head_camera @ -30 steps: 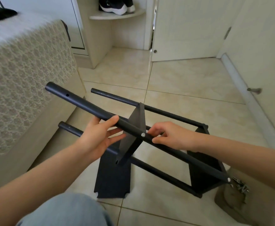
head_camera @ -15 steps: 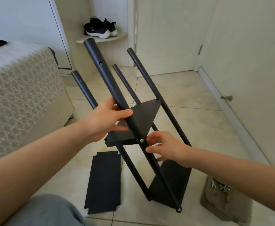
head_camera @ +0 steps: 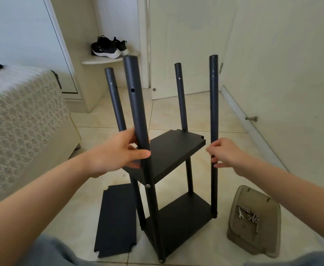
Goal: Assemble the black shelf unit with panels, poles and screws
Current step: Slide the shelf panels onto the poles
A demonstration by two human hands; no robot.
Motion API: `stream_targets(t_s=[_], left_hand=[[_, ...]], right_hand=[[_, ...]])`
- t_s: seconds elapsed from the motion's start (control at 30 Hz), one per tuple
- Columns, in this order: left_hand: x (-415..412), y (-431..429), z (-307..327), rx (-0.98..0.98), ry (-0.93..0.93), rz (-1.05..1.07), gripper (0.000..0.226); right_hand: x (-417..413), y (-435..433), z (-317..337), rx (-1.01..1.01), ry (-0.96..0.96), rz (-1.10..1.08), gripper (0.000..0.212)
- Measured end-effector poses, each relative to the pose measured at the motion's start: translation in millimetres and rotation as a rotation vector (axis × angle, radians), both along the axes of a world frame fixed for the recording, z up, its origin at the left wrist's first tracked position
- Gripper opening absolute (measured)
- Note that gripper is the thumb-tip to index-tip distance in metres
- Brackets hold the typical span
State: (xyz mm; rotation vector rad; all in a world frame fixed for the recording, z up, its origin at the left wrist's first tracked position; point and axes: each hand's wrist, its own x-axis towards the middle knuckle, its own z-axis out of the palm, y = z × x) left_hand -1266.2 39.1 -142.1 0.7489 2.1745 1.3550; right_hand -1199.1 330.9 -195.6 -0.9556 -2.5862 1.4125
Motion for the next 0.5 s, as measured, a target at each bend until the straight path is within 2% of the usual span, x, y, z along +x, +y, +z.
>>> stream_targets(t_s=[0.1,0.2,0.27,0.5], left_hand=[[4,-4,-3,-0.047,0.023,-0.041,0.023],[4,-9,-6,-0.071,0.023,-0.063,0.023],[3,-12,-8,-0.077,0.014,-0.069,0.024],[-1,-16,-11,-0.056,0.066,-0.040,0.038]], right_hand=[[-1,26,-5,0.003,0.019,-0.138,0.043],[1,42,-9,0.009,0.006,-0.199,0.062],[2,47,-11,-0.008,0.013,-0.174,0.063],[2,39,-9,0.002,0.096,-0.044,0.043]])
